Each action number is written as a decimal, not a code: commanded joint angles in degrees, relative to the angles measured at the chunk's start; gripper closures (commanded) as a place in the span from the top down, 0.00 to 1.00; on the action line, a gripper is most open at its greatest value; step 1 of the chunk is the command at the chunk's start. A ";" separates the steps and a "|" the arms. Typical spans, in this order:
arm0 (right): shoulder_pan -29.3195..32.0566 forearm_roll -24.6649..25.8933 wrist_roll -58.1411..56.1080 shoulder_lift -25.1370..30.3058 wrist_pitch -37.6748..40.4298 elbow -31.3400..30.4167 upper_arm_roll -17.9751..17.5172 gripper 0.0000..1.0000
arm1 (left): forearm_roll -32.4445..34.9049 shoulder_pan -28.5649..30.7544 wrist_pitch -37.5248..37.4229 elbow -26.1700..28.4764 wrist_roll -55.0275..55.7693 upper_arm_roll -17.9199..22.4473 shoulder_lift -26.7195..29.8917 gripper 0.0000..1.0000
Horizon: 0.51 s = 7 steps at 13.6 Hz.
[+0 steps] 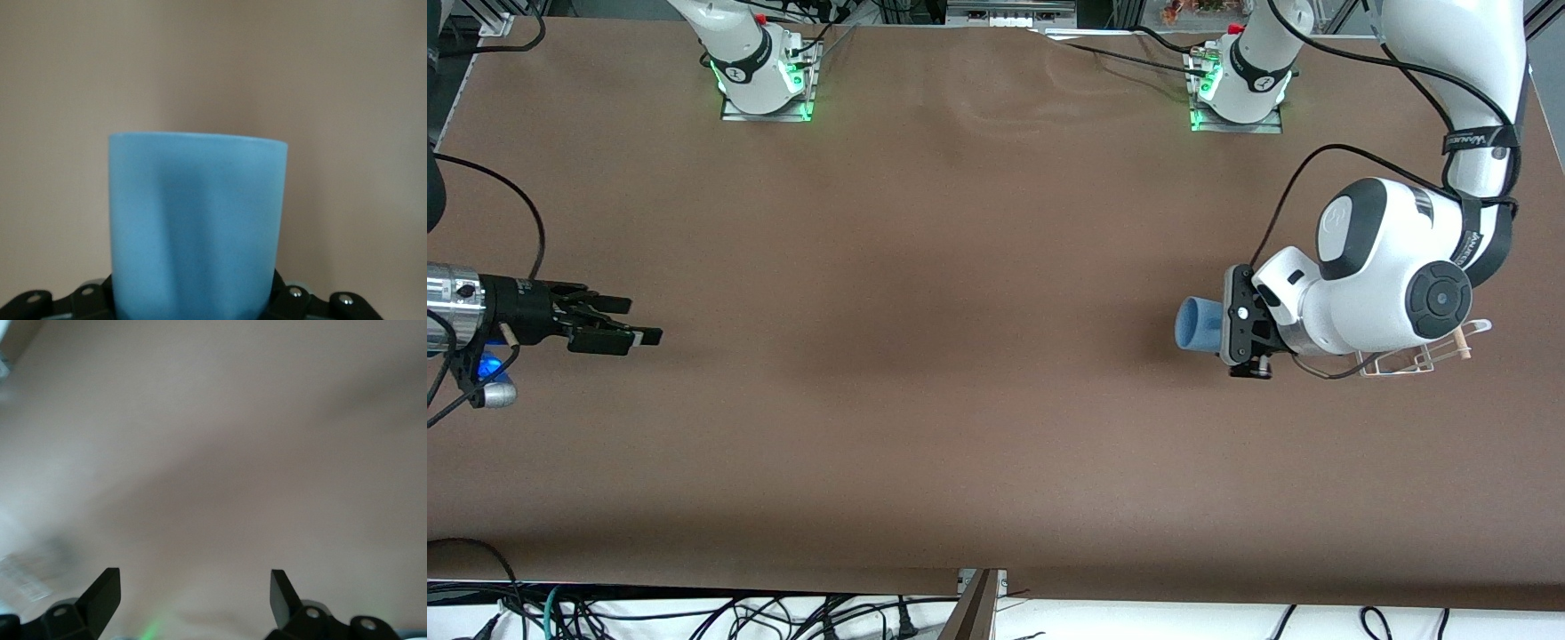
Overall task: Transfer cup to left arm and place on rack
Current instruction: 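Lift the cup toward the rack while the right gripper withdraws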
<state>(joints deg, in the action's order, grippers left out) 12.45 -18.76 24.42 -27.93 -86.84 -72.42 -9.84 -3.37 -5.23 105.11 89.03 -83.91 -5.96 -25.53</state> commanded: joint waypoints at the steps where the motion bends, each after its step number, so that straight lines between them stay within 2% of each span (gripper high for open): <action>1: -1.02 9.32 -2.88 2.52 0.26 -0.09 -0.71 0.99 | 11.42 -0.39 -4.36 -0.44 3.92 0.07 2.50 0.00; 3: -1.64 15.39 -4.47 4.36 0.18 -0.17 -1.32 0.99 | 19.41 -1.00 -10.06 -0.44 8.30 -0.11 3.64 0.00; 7: -2.34 20.85 -4.39 5.60 0.53 -0.96 -3.34 0.99 | 42.00 -4.42 -26.49 0.52 23.76 -0.81 3.21 0.00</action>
<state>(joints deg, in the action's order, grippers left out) 10.35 -0.93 20.96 -23.39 -86.70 -72.32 -11.85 30.50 -7.15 84.94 88.62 -66.98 -6.74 -22.39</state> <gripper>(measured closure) 0.009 0.282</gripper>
